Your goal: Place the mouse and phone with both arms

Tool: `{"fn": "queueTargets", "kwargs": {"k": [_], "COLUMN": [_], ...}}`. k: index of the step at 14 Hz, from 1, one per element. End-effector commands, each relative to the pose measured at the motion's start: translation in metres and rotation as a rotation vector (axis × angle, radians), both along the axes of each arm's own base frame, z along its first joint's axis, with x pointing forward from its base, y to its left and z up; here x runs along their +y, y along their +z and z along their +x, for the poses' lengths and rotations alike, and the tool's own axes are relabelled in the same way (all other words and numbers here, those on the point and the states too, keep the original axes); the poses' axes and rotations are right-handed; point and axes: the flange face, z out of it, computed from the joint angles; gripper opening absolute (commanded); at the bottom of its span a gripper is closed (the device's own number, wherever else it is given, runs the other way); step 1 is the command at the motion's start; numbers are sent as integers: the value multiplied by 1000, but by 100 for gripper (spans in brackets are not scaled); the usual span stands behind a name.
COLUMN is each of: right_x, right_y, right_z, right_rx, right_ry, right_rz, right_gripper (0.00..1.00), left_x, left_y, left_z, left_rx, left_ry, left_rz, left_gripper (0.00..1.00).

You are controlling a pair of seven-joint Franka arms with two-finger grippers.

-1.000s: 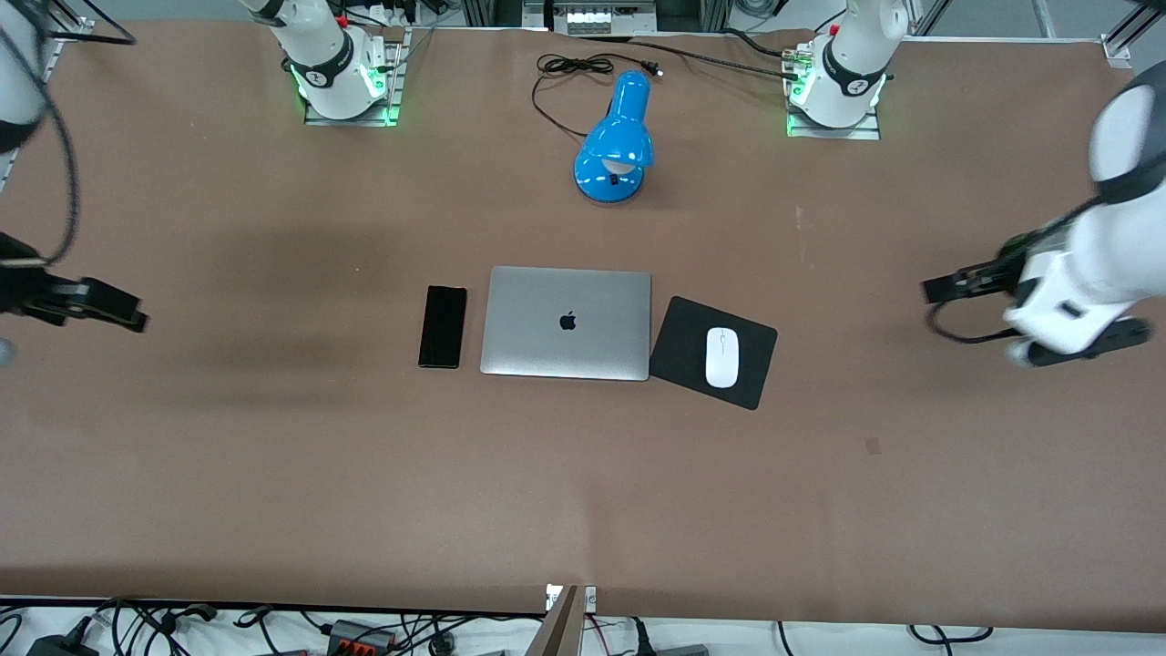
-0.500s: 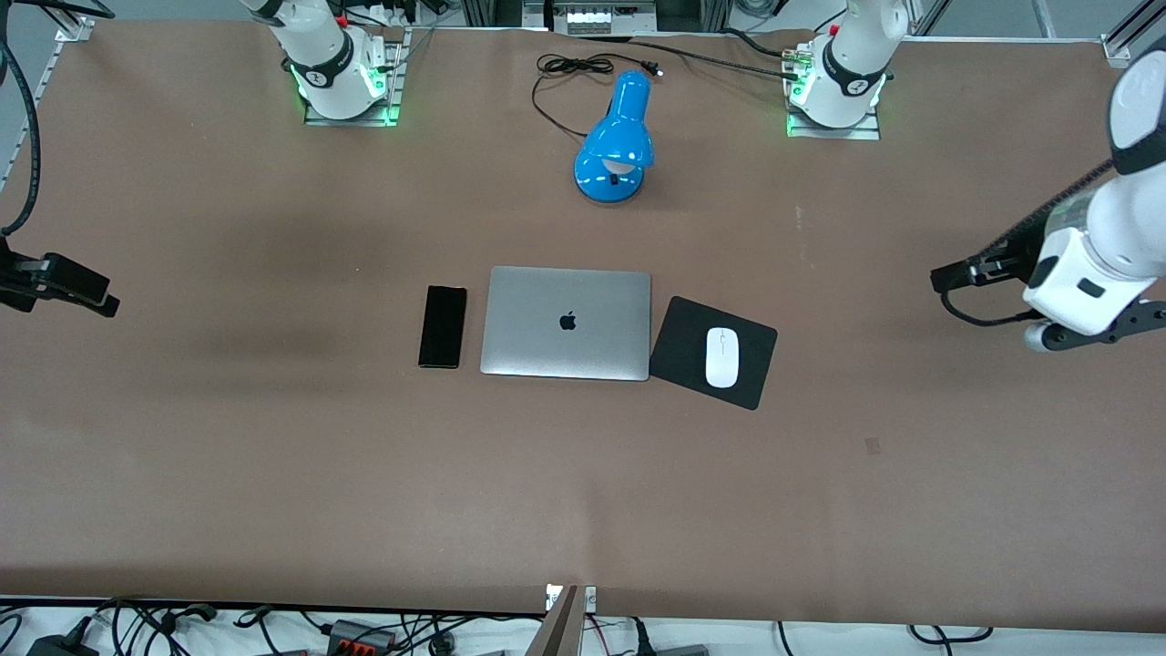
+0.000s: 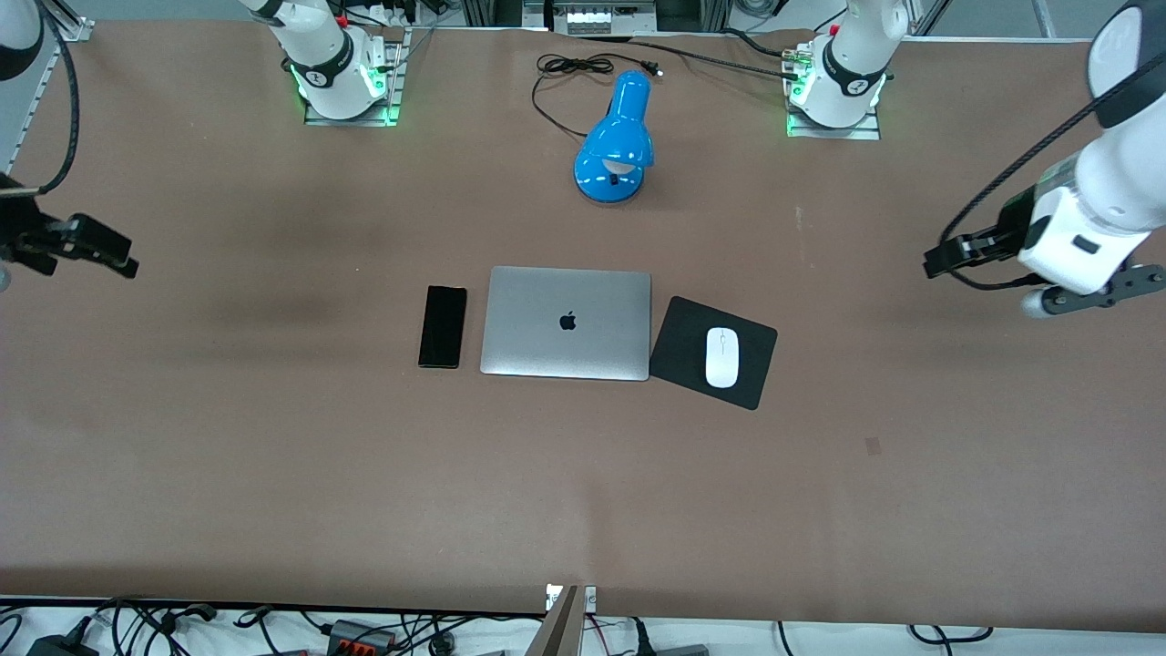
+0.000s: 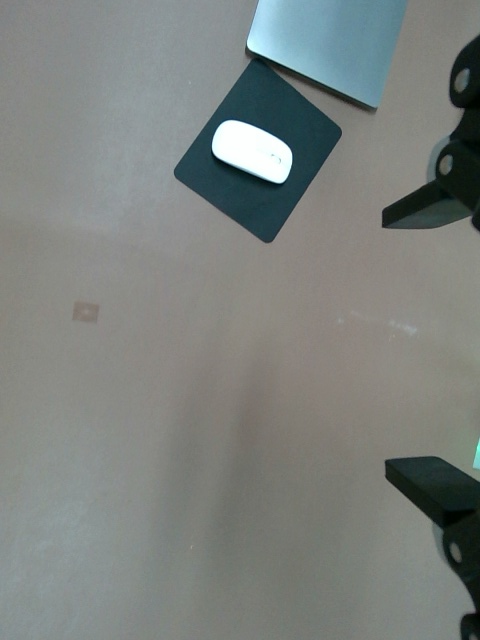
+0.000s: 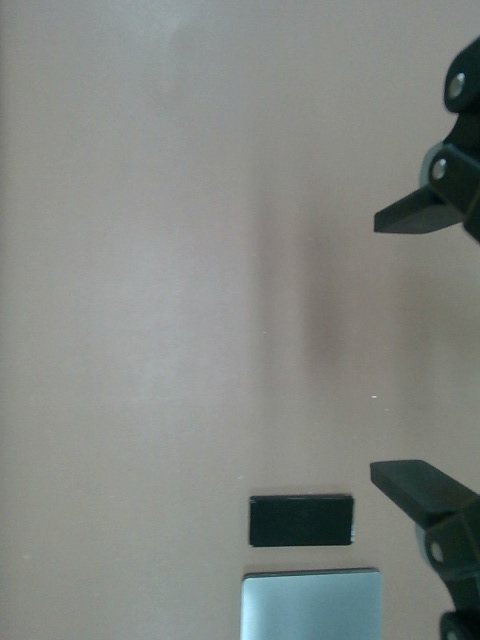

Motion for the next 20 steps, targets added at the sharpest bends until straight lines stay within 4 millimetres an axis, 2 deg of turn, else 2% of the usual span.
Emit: {"fn": "queueTargets", "kwargs": {"k": [1, 3, 12, 20], "right_x": [2, 1, 2, 4], "right_y": [-6, -7, -1, 1], "right_z": [-23, -27, -31, -30], "right_rx": [9, 10, 26, 15], "right_ry": [48, 46, 40, 38], "right_rz": [-6, -1, 13, 14], "right_gripper": [100, 100, 100, 100], "left_x": [2, 4, 7, 4], "left_y": [8, 26, 31, 32], "left_z": [-10, -13, -16, -16], "left_rx": [-7, -5, -8, -13], "left_ry": [-119, -222, -142, -161], "left_rz": [-21, -42, -45, -33], "left_gripper": [100, 100, 100, 100]}}
